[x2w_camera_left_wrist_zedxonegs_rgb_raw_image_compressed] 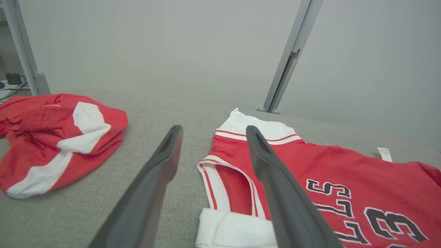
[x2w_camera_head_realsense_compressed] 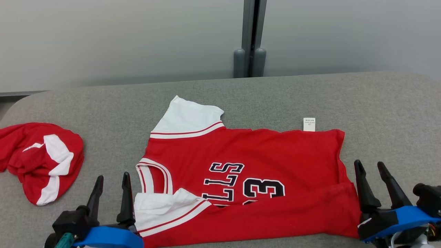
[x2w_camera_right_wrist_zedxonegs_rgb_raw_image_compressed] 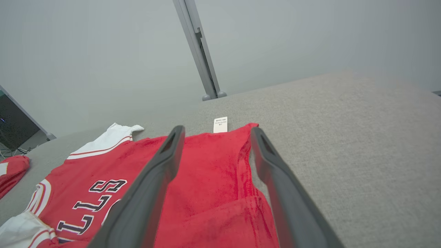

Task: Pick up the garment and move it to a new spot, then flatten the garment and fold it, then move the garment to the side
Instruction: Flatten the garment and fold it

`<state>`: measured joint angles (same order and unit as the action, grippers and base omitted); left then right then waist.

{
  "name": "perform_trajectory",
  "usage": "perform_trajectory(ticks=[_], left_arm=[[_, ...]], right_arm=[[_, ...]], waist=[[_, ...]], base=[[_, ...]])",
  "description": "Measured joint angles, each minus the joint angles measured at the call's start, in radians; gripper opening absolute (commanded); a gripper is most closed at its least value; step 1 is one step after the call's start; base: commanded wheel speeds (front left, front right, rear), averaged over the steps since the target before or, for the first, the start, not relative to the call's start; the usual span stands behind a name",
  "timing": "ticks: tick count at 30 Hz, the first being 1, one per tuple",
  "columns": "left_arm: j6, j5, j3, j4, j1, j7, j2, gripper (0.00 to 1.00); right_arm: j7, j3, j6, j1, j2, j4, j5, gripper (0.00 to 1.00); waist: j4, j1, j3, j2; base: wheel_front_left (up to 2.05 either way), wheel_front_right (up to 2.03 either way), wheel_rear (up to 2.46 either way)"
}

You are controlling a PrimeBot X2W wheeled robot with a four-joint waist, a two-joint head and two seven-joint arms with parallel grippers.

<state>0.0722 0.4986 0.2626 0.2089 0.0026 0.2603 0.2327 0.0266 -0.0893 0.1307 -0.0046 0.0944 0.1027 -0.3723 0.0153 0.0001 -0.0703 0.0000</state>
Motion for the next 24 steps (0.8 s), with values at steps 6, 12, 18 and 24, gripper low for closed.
perform_trajectory(ticks=[6, 12, 18, 24], left_arm=[[0.008, -0.040, -0.056, -0.048, -0.050, 0.001, 0.009, 1.00], [0.006, -0.070, -0.088, -0.053, -0.077, 0.001, -0.011, 1.00], [-0.001, -0.117, -0.095, -0.029, -0.093, 0.001, -0.019, 1.00], [0.000, -0.154, -0.120, -0.007, -0.093, 0.001, -0.029, 1.00]], right_arm=[[0.085, 0.022, 0.000, -0.065, -0.009, 0.009, 0.030, 1.00], [0.135, 0.050, 0.000, -0.097, -0.023, 0.020, 0.077, 1.00], [0.153, 0.077, 0.000, -0.099, -0.035, 0.021, 0.116, 1.00], [0.168, 0.087, 0.000, -0.099, -0.041, 0.021, 0.158, 1.00]], waist=[[0.016, 0.0000, 0.005, 0.0000], [0.023, 0.0000, 0.007, 0.0000], [0.022, 0.0000, 0.006, 0.0000], [0.017, 0.0000, 0.009, 0.0000]], base=[[0.00, 0.00, 0.00], [0.00, 0.00, 0.00], [0.00, 0.00, 0.00], [0.00, 0.00, 0.00]])
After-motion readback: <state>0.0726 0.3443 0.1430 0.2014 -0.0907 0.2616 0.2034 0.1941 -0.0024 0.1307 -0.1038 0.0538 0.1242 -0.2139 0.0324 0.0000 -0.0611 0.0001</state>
